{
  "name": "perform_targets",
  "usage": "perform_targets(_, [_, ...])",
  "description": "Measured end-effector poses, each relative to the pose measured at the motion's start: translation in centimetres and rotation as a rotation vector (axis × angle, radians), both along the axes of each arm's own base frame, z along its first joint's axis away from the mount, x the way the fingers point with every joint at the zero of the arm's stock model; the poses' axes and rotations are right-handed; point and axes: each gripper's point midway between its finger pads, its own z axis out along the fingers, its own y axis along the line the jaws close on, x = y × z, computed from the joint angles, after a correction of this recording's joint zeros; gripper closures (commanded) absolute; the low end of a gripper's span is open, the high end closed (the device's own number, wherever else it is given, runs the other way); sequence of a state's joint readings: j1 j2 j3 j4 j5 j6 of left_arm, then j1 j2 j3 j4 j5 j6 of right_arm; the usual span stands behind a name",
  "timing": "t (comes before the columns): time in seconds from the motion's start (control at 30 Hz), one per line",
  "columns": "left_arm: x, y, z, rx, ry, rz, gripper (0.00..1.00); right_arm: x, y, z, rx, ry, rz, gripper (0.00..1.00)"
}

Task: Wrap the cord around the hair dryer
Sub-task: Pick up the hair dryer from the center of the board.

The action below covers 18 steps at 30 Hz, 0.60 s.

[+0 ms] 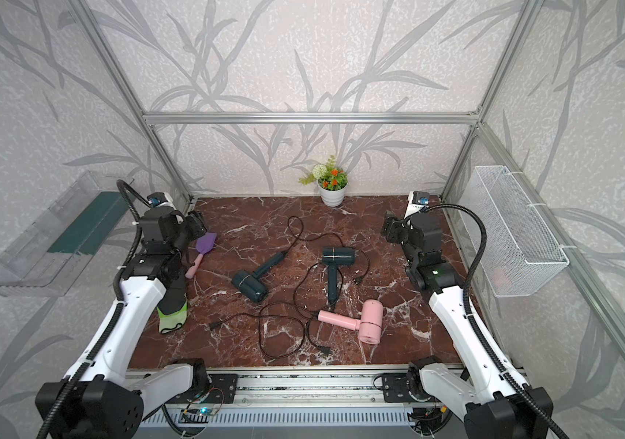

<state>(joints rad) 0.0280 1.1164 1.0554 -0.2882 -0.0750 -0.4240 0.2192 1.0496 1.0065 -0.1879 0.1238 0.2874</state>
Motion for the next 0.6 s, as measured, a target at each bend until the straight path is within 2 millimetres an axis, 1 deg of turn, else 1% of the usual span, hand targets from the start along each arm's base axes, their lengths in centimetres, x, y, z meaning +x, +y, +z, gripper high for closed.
perform_targets(0.07, [-1.1, -1.1, -1.6, -0.039, 0.077, -0.037, 0.39, -1.2, 1.0, -1.7, 0.033, 0.099, 0.033, 0.33])
perform_targets(0.1, [-1.8, -1.8, -2.6, -0.055, 0.123, -0.061, 0.39, -2.0, 1.8, -3.0, 0.042, 0.167, 0.055, 0.33])
perform_targets(0.17, [-3.2, -3.1, -4.2, -0.075, 0.195, -0.102, 0.4, -3.8, 3.8, -5.3, 0.032, 0.28, 0.109, 0.36])
perform_targets(0.23, [-5.0, -4.6, -5.8, -0.095, 0.264, -0.152, 0.4, -5.8, 6.1, -7.4, 0.008, 0.386, 0.177, 0.41])
perform_targets(0.33, [-7.4, -6.7, -8.0, -0.121, 0.336, -0.223, 0.4, -8.5, 9.0, -10.0, -0.025, 0.506, 0.263, 0.46])
perform_targets(0.37, [-8.0, -7.3, -8.8, -0.13, 0.36, -0.243, 0.4, -9.1, 9.8, -10.6, -0.032, 0.536, 0.282, 0.47])
perform_targets(0.43, [-9.4, -8.7, -10.8, -0.148, 0.416, -0.285, 0.4, -10.3, 11.2, -12.1, -0.049, 0.596, 0.316, 0.51])
perform_targets(0.5, [-10.4, -9.8, -12.6, -0.168, 0.469, -0.316, 0.4, -11.0, 12.2, -13.5, -0.061, 0.646, 0.333, 0.55])
perform_targets(0.6, [-11.5, -11.0, -14.7, -0.197, 0.531, -0.344, 0.4, -11.5, 13.2, -16.0, -0.065, 0.729, 0.331, 0.61])
